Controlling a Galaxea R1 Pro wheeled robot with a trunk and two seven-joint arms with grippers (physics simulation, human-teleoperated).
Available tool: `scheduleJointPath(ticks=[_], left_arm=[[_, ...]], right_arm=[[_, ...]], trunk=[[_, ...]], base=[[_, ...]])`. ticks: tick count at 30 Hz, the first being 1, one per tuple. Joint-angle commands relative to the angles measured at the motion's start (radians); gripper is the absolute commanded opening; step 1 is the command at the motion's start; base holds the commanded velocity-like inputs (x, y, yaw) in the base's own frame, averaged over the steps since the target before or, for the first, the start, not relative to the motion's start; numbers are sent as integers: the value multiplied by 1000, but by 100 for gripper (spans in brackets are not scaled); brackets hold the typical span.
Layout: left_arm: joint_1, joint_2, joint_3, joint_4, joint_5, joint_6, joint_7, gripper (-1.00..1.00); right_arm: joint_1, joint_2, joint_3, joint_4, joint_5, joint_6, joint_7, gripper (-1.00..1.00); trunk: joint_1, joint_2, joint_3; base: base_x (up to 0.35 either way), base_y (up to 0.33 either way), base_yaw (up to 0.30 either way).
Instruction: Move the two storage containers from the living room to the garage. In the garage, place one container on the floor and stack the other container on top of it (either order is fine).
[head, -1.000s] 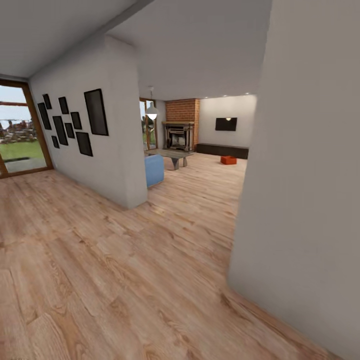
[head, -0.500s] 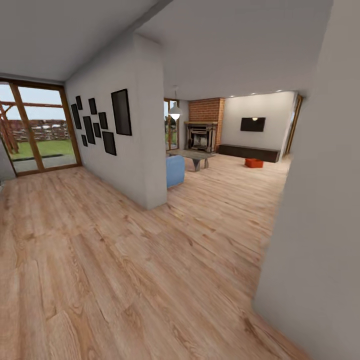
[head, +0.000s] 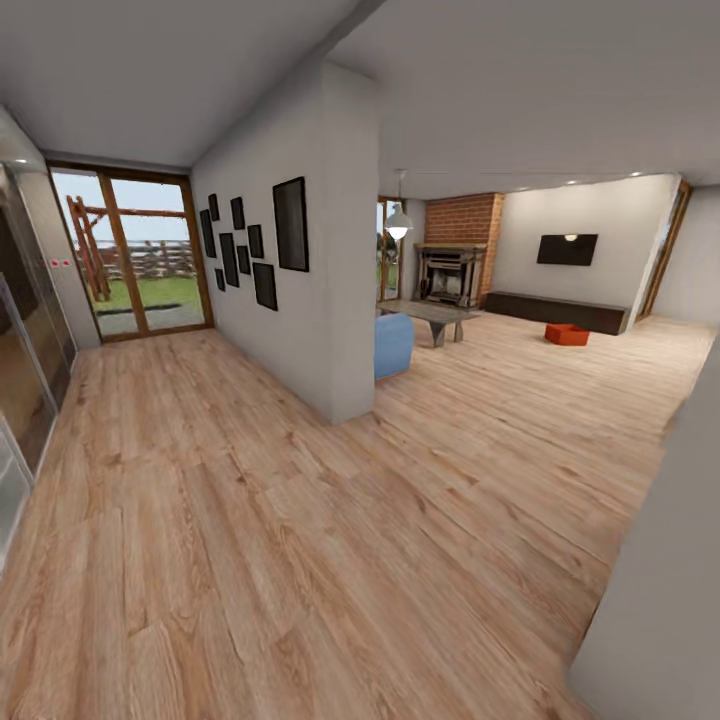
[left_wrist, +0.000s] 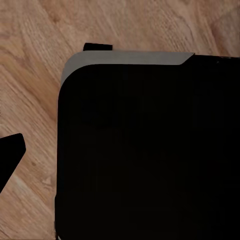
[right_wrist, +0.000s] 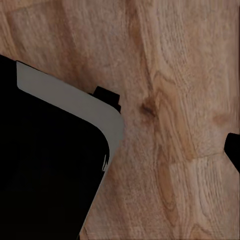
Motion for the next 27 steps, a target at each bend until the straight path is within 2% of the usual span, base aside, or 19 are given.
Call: scheduleJointPath(ticks=[1,7,27], left_arm=[[-1,0,1,1,8,-3,-3,100],[-1,0,1,1,8,-3,-3,100],[-1,0,1,1,8,-3,-3,100]], right_arm=[[0,-1,7,0,-11,-2,4,100],[0,-2,8,0,-10,-1,4,100],[0,-2,10,0,-9,-1,4,100]], trunk=[[1,0,-1],[1,0,-1],[1,0,-1]], base=[[317,0,275],[315,0,146],[314,0,3]])
